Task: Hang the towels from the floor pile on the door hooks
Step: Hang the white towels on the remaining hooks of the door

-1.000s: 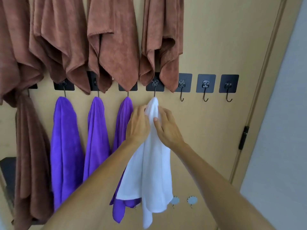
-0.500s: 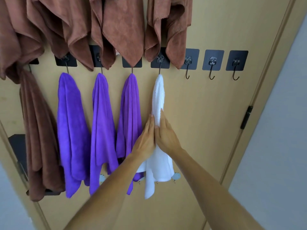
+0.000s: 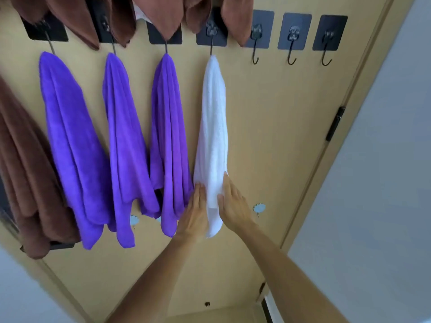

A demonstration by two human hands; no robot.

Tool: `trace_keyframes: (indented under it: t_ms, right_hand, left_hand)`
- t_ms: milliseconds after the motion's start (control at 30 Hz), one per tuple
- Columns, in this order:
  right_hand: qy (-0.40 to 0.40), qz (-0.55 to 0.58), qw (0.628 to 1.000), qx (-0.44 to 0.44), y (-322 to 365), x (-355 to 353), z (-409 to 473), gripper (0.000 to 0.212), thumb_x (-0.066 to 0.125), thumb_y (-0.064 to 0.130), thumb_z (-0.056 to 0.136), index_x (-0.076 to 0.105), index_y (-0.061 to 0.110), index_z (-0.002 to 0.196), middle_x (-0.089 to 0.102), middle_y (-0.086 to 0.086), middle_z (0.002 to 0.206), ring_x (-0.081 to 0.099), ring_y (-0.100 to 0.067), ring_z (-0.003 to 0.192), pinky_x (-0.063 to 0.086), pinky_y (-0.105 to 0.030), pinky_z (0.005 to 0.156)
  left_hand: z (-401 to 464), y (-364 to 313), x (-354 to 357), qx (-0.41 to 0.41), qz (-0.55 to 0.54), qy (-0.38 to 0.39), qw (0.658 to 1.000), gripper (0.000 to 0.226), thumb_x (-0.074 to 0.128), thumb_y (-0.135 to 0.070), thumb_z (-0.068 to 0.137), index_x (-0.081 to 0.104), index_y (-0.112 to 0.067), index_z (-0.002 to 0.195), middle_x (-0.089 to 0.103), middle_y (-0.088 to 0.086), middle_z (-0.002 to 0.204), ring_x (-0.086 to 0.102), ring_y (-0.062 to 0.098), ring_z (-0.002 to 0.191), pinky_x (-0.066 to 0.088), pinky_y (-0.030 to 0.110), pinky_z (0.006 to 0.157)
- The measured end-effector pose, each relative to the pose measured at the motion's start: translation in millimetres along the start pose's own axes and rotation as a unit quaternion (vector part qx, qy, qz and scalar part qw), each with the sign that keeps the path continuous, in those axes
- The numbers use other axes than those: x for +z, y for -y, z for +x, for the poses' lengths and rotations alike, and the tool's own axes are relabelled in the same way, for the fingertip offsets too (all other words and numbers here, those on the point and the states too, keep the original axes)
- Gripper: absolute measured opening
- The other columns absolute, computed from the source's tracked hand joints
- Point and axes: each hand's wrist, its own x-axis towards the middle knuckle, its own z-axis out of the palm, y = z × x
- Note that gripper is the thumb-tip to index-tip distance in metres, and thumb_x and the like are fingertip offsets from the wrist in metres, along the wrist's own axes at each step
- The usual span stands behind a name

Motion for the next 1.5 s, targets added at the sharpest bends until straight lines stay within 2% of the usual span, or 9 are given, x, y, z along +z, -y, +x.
trace_keyframes:
  t_ms: [133, 333, 567, 733, 933, 1000, 1167, 1367, 1500]
  right_hand:
    - [0.087, -0.068, 0.993, 0.048, -17.8, 29.4, -37.1, 0.060, 0.018, 0.032, 0.097, 0.003, 0.011, 0.151, 0.010, -0.007, 0.158, 0.025, -0.026, 0.140, 0.031, -0.039, 0.107]
    - [0.150, -0.103, 0.975, 0.127, -43.0, 44.5, -101.0, 0.055, 0.029, 0.030, 0.101, 0.010, 0.013, 0.150, 0.012, -0.008, 0.157, 0.021, -0.025, 0.140, 0.025, -0.039, 0.110]
    - [0.164, -0.118, 0.949, 0.242, -90.7, 8.4, -197.2, 0.057, 0.028, 0.036, 0.101, 0.010, 0.016, 0.151, 0.008, -0.009, 0.158, 0.013, -0.026, 0.144, 0.015, -0.043, 0.116]
    - [0.137, -0.133, 0.924, 0.331, -128.6, -44.5, -311.3, 0.057, 0.026, 0.038, 0.102, 0.010, 0.014, 0.150, 0.006, -0.011, 0.159, 0.010, -0.027, 0.145, 0.013, -0.046, 0.116]
    - [0.098, -0.149, 0.859, 0.479, -156.8, -107.6, -505.7, 0.053, 0.029, 0.039, 0.100, 0.020, 0.014, 0.147, 0.015, -0.010, 0.155, 0.020, -0.028, 0.141, 0.022, -0.045, 0.112]
    - [0.082, -0.141, 0.832, 0.530, -154.7, -126.5, -573.4, 0.048, 0.032, 0.037, 0.099, 0.029, 0.014, 0.141, 0.022, -0.011, 0.151, 0.027, -0.030, 0.135, 0.026, -0.044, 0.108]
    - [0.059, -0.122, 0.750, 0.647, -133.1, -163.4, -727.7, 0.049, 0.032, 0.041, 0.099, 0.031, 0.014, 0.140, 0.021, -0.011, 0.152, 0.026, -0.029, 0.136, 0.025, -0.043, 0.108]
    - [0.006, -0.113, 0.660, 0.743, -102.5, -187.0, -856.1, 0.042, 0.032, 0.040, 0.098, 0.040, 0.016, 0.133, 0.036, -0.004, 0.142, 0.037, -0.027, 0.127, 0.033, -0.038, 0.098]
    - [-0.016, -0.084, 0.627, 0.774, -102.1, -193.2, -905.0, 0.043, 0.038, 0.037, 0.096, 0.040, 0.016, 0.133, 0.035, -0.005, 0.142, 0.036, -0.028, 0.129, 0.032, -0.038, 0.100]
  left_hand:
    - [-35.3, 23.7, 38.7, 0.008, 0.091, 0.089, 0.992, 0.068, 0.037, -0.007, 0.096, -0.002, -0.002, 0.151, -0.006, 0.013, 0.160, 0.003, 0.025, 0.149, 0.010, 0.031, 0.118]
    - [-77.8, 13.9, 67.4, 0.018, 0.163, 0.218, 0.962, 0.062, 0.029, -0.017, 0.100, -0.004, -0.009, 0.152, -0.012, 0.008, 0.160, -0.001, 0.024, 0.149, 0.017, 0.036, 0.117]
    - [-112.0, -57.3, 102.7, 0.128, 0.181, 0.268, 0.938, 0.060, 0.030, -0.028, 0.101, 0.004, -0.010, 0.152, -0.005, 0.008, 0.160, 0.001, 0.027, 0.147, 0.019, 0.043, 0.116]
    - [-173.6, -142.4, 137.5, 0.195, 0.168, 0.321, 0.911, 0.061, 0.027, -0.032, 0.102, -0.001, -0.014, 0.154, -0.011, 0.004, 0.161, -0.005, 0.024, 0.148, 0.011, 0.042, 0.119]
    - [-307.7, -259.7, 178.3, 0.335, 0.183, 0.396, 0.835, 0.060, 0.024, -0.032, 0.103, -0.003, -0.015, 0.153, -0.012, 0.004, 0.160, -0.008, 0.025, 0.148, 0.004, 0.047, 0.119]
    - [-357.9, -293.4, 190.7, 0.377, 0.183, 0.416, 0.807, 0.059, 0.025, -0.031, 0.102, 0.000, -0.015, 0.153, -0.011, 0.004, 0.161, -0.008, 0.024, 0.148, 0.004, 0.048, 0.119]
    - [-478.4, -370.4, 210.0, 0.470, 0.188, 0.441, 0.741, 0.057, 0.030, -0.027, 0.099, 0.011, -0.012, 0.151, -0.001, 0.005, 0.160, -0.002, 0.024, 0.148, 0.006, 0.049, 0.118]
    - [-597.3, -438.6, 223.2, 0.547, 0.202, 0.482, 0.654, 0.058, 0.033, -0.026, 0.098, 0.013, -0.012, 0.151, -0.002, 0.008, 0.160, -0.004, 0.026, 0.148, 0.004, 0.051, 0.119]
    - [-647.2, -472.0, 240.4, 0.588, 0.213, 0.491, 0.607, 0.056, 0.033, -0.029, 0.098, 0.017, -0.010, 0.149, 0.002, 0.009, 0.159, -0.002, 0.026, 0.147, 0.005, 0.051, 0.118]
